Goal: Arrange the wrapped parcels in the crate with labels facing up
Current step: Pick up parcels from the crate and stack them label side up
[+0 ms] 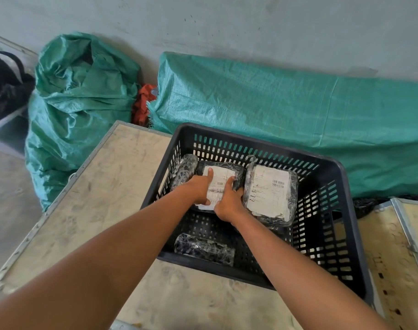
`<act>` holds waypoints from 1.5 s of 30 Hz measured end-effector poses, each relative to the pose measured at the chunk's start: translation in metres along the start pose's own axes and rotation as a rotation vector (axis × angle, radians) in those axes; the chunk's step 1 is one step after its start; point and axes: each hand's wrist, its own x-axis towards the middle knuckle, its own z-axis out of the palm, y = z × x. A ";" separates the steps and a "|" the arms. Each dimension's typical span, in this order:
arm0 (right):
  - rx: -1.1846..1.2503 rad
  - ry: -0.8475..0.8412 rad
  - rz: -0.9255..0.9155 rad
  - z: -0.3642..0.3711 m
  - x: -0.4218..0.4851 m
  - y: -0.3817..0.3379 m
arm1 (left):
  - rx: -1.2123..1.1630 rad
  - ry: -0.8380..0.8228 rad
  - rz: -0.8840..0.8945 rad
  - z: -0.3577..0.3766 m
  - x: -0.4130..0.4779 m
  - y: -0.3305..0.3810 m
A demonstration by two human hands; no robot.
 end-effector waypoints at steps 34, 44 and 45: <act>-0.409 0.026 -0.073 0.030 0.020 0.032 | -0.031 0.042 -0.206 0.057 0.022 -0.002; -0.245 0.015 -0.140 0.020 0.014 0.030 | -0.205 0.209 0.077 -0.013 -0.043 0.001; -0.173 0.039 -0.164 0.019 0.013 0.030 | -0.236 0.269 0.116 -0.021 -0.055 -0.001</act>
